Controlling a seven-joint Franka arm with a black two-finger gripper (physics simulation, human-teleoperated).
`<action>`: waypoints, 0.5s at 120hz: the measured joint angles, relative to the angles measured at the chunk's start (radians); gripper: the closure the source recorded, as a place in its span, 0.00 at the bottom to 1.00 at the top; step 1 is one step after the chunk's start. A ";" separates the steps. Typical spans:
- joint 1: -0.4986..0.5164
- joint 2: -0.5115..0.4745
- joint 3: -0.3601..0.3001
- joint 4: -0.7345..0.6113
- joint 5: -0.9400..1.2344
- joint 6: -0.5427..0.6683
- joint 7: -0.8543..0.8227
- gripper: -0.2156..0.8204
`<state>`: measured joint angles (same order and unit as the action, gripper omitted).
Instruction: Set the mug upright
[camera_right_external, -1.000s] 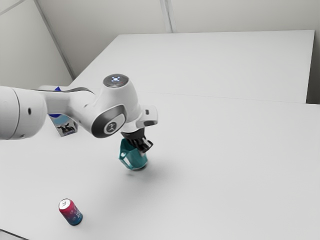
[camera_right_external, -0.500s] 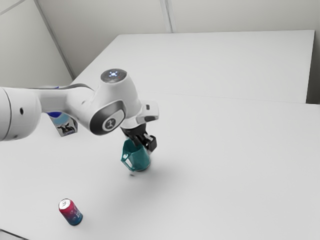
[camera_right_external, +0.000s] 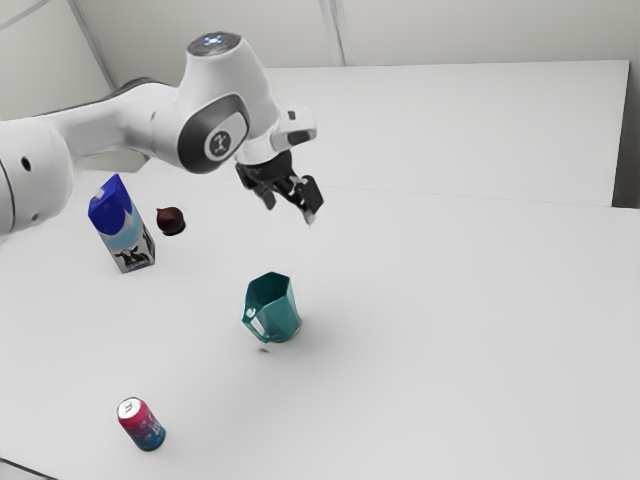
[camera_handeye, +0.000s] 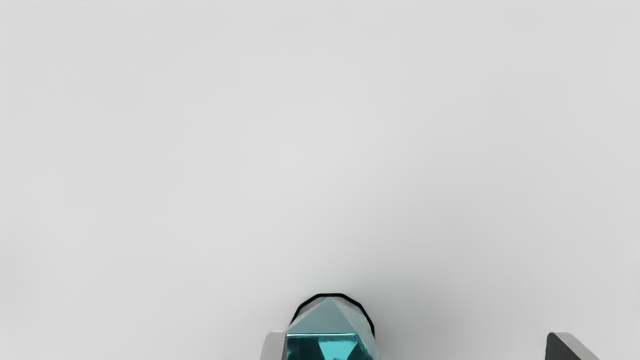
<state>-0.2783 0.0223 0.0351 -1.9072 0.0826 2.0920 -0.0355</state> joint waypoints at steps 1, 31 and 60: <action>0.007 -0.006 -0.006 0.004 -0.003 -0.009 0.002 0.25; 0.156 -0.107 -0.005 0.142 -0.042 -0.234 0.069 0.22; 0.286 -0.081 -0.035 0.274 -0.077 -0.377 0.168 0.21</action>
<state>0.0080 -0.0585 -0.0001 -1.6329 0.0052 1.7150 0.1324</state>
